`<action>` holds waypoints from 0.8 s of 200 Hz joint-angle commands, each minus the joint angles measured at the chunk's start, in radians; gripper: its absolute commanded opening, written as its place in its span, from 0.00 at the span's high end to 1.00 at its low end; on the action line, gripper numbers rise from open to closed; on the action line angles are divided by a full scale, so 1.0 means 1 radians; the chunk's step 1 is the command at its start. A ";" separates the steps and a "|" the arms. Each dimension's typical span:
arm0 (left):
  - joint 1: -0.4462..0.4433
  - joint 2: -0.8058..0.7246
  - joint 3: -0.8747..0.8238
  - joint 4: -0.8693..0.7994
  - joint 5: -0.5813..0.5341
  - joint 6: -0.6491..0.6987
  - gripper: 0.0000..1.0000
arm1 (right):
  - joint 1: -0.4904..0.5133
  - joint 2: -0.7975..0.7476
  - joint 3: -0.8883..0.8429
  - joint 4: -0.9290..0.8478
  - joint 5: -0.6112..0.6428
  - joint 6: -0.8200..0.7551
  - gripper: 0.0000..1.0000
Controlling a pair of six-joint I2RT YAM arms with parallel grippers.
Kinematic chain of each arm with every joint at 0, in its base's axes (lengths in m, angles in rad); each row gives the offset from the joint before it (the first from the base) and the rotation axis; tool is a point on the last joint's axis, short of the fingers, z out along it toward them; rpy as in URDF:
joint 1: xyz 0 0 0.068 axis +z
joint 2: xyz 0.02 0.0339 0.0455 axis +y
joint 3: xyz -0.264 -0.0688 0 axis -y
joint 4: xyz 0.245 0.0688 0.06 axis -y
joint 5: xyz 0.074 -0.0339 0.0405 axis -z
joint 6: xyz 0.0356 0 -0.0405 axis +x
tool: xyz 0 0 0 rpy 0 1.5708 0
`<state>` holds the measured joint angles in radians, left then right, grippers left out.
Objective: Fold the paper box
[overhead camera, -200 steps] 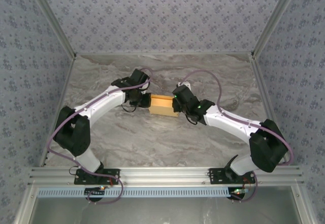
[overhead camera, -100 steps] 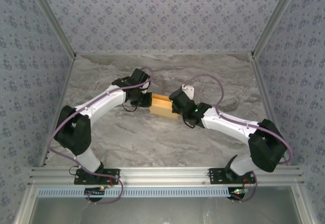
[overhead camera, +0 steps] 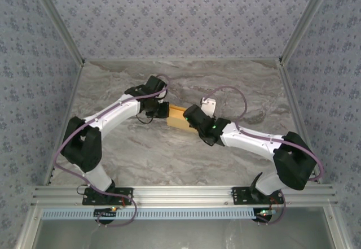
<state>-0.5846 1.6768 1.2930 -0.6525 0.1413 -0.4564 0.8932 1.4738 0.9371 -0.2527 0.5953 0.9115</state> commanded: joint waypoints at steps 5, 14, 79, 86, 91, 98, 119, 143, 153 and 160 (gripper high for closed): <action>-0.008 0.023 0.009 -0.002 0.017 -0.005 0.89 | 0.011 0.004 -0.033 -0.011 0.020 0.070 0.87; -0.008 0.023 0.009 -0.004 0.015 -0.005 0.89 | 0.007 0.002 -0.032 -0.017 0.009 0.082 0.87; -0.009 0.024 0.002 0.003 0.011 -0.007 0.89 | 0.006 0.008 -0.065 0.022 -0.004 0.096 0.88; -0.008 0.024 -0.002 0.007 0.009 -0.008 0.89 | 0.009 0.012 -0.078 0.026 -0.004 0.104 0.88; -0.008 0.024 -0.006 0.011 0.010 -0.010 0.89 | 0.009 0.015 -0.089 0.032 -0.005 0.108 0.88; -0.008 0.023 -0.012 0.018 0.010 -0.011 0.89 | 0.012 0.015 -0.104 0.039 -0.009 0.112 0.88; -0.010 0.017 -0.034 0.039 -0.001 -0.017 0.89 | 0.017 0.001 -0.131 0.045 -0.014 0.123 0.87; -0.012 0.008 -0.054 0.057 -0.022 -0.020 0.90 | 0.023 -0.038 -0.141 0.035 -0.016 0.124 0.78; -0.015 0.003 -0.061 0.065 -0.035 -0.019 0.90 | 0.021 -0.056 -0.140 0.032 -0.023 0.112 0.75; -0.018 0.002 -0.067 0.072 -0.042 -0.017 0.90 | 0.022 -0.070 -0.139 0.029 -0.025 0.104 0.68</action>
<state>-0.5861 1.6775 1.2663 -0.5728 0.1375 -0.4656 0.9062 1.4376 0.8246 -0.1448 0.5972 1.0031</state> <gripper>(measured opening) 0.102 0.242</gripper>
